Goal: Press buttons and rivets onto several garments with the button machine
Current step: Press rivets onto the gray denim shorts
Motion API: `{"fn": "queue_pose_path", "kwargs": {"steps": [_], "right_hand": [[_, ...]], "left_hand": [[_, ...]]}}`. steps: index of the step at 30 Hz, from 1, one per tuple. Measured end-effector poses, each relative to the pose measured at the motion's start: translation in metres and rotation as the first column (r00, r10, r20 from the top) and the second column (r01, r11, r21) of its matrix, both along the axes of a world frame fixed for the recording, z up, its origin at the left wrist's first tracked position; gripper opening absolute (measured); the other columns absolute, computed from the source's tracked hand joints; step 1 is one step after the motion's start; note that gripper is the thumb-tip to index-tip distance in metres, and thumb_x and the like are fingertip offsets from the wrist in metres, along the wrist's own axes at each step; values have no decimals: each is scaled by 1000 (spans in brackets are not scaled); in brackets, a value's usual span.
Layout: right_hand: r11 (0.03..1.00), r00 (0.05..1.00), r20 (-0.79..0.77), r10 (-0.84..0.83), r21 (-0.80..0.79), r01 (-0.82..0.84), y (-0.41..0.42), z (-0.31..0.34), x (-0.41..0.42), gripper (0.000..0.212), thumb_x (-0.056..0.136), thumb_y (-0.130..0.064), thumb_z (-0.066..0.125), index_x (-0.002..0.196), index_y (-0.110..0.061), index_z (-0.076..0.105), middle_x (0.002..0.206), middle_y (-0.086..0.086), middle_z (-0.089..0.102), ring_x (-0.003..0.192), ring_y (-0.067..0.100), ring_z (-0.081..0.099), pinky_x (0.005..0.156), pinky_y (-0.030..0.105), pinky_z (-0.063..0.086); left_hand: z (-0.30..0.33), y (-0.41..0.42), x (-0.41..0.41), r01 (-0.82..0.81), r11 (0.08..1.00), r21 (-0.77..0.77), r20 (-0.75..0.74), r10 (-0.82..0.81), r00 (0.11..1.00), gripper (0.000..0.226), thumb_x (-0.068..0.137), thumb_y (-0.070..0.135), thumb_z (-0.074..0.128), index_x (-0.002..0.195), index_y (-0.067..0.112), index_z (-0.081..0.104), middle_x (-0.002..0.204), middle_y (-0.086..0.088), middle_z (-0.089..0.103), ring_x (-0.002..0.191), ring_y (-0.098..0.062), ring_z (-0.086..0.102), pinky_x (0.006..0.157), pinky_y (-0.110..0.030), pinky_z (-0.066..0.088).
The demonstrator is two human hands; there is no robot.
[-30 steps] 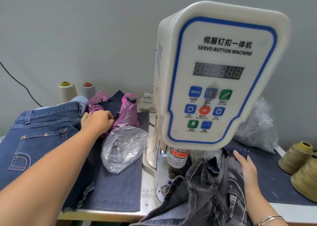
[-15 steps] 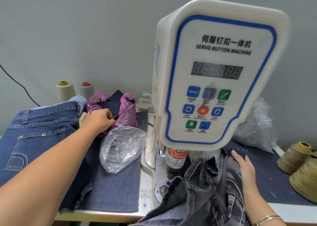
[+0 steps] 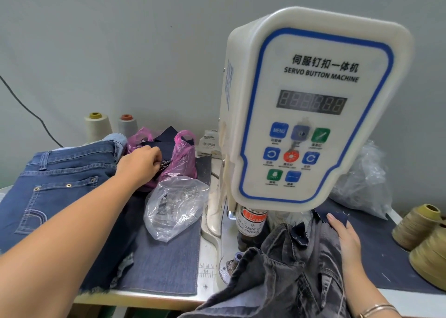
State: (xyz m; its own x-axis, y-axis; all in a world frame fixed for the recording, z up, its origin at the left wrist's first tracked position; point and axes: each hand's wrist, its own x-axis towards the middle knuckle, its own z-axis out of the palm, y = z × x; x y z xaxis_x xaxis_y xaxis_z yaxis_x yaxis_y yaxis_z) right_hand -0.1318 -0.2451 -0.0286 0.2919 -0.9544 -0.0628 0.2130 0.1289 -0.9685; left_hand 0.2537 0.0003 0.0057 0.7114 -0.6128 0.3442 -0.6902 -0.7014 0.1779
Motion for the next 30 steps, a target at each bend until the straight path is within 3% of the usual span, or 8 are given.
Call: {"fn": "queue_pose_path", "kwargs": {"steps": [6,9,13,18,22,25,28,30], "right_hand": [[1000,1000,-28,7,-4,-7,-1,1,0,13,92,-9,57,92,-20,63,64,-17,70,58,-5,65,51,9,49],[1000,999,-38,5,-21,-6,-2,0,2,14,92,-9,57,103,-14,63,79,-11,70,72,3,64,65,18,49],[999,1000,-16,-14,-43,14,1,2,3,20,92,-8,56,111,-14,57,103,0,60,92,13,56,84,27,39],[1000,1000,9,-4,-26,4,5,6,3,19,92,-8,55,110,-14,56,107,3,58,74,0,54,77,22,40],[1000,1000,3,-12,-8,12,4,6,4,19,93,-8,55,110,-14,57,103,2,59,71,-1,55,59,13,41],[1000,1000,-4,-20,-19,20,4,5,5,20,92,-8,55,111,-14,57,97,-1,60,70,-2,54,61,13,41],[999,999,-11,-30,-29,29,4,5,5,18,92,-9,56,109,-15,56,94,-3,58,71,-3,53,73,20,40],[999,999,-21,-27,-25,27,4,5,5,18,92,-9,57,109,-15,57,92,-3,60,71,-2,54,68,19,42]], "left_hand": [[-7,-11,-8,-10,999,-35,50,11,999,14,91,31,57,101,26,66,99,3,59,94,-21,58,70,-33,41],[-7,-14,-12,21,999,-47,110,-15,994,12,89,24,60,99,20,65,96,0,61,90,-24,58,67,-32,36],[-6,-15,-17,-10,992,127,268,-24,963,11,91,15,54,100,16,61,94,-2,60,90,-25,55,64,-32,31],[-9,-15,-22,-43,977,207,324,-27,946,12,89,12,58,100,15,60,93,-3,60,90,-26,56,64,-31,29],[-10,-16,-22,-61,991,118,263,28,964,11,88,13,59,99,13,58,92,-5,64,89,-28,57,65,-34,35],[-12,-16,-22,-69,991,117,265,36,964,10,91,13,55,98,12,61,90,-4,65,88,-26,57,63,-32,33],[-14,-16,-23,-74,989,128,246,40,968,14,92,11,52,97,11,66,92,-6,66,90,-28,58,66,-34,36],[-14,-16,-24,-54,991,120,251,23,968,13,91,9,53,95,9,66,88,-9,66,87,-30,58,64,-35,35]]}}
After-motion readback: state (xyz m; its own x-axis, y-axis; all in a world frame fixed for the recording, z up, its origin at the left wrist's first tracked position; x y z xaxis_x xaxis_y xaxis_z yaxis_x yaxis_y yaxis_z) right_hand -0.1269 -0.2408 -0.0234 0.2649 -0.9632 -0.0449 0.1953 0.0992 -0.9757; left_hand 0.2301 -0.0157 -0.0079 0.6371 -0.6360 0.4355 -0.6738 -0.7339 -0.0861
